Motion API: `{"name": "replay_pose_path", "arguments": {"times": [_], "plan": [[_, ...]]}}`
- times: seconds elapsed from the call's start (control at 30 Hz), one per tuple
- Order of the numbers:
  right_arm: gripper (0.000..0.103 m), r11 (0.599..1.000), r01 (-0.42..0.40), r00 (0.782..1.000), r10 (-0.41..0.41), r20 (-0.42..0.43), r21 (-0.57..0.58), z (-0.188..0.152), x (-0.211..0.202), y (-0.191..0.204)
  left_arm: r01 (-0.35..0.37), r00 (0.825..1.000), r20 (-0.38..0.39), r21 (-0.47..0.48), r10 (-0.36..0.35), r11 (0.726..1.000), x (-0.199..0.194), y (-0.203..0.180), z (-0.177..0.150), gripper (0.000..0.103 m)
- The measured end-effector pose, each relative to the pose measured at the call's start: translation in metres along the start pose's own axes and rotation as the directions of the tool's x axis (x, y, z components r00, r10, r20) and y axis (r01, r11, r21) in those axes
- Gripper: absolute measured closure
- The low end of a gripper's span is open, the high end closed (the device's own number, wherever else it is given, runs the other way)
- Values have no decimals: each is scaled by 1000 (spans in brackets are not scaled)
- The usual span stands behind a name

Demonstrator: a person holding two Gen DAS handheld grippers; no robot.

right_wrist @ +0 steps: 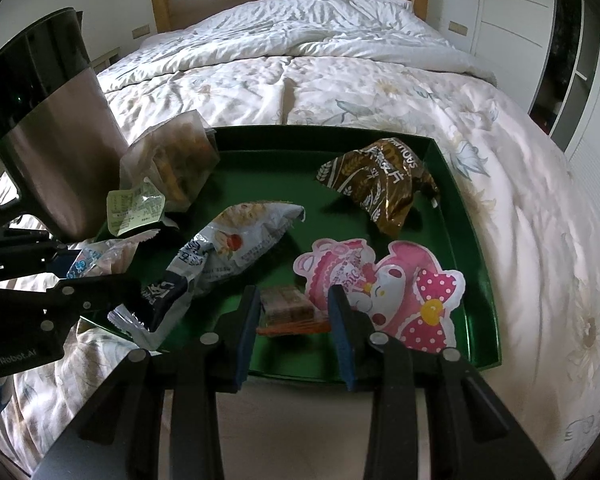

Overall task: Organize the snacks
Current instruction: 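Open both tools to drop the candy bag and bar into the tray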

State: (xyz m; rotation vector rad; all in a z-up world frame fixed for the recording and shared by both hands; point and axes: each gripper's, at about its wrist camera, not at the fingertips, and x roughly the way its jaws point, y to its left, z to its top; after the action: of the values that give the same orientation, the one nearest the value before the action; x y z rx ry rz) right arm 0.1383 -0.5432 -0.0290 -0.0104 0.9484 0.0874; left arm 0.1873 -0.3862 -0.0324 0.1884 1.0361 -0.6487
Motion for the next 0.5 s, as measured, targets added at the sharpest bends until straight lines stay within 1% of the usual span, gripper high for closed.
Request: {"name": "replay_pose_path", "arguments": {"times": [0.5], "plan": [[103, 1000, 7, 1000, -6, -6, 23, -10, 8, -4, -16, 1000, -9, 0, 16, 1000, 7, 0, 0, 82]]}}
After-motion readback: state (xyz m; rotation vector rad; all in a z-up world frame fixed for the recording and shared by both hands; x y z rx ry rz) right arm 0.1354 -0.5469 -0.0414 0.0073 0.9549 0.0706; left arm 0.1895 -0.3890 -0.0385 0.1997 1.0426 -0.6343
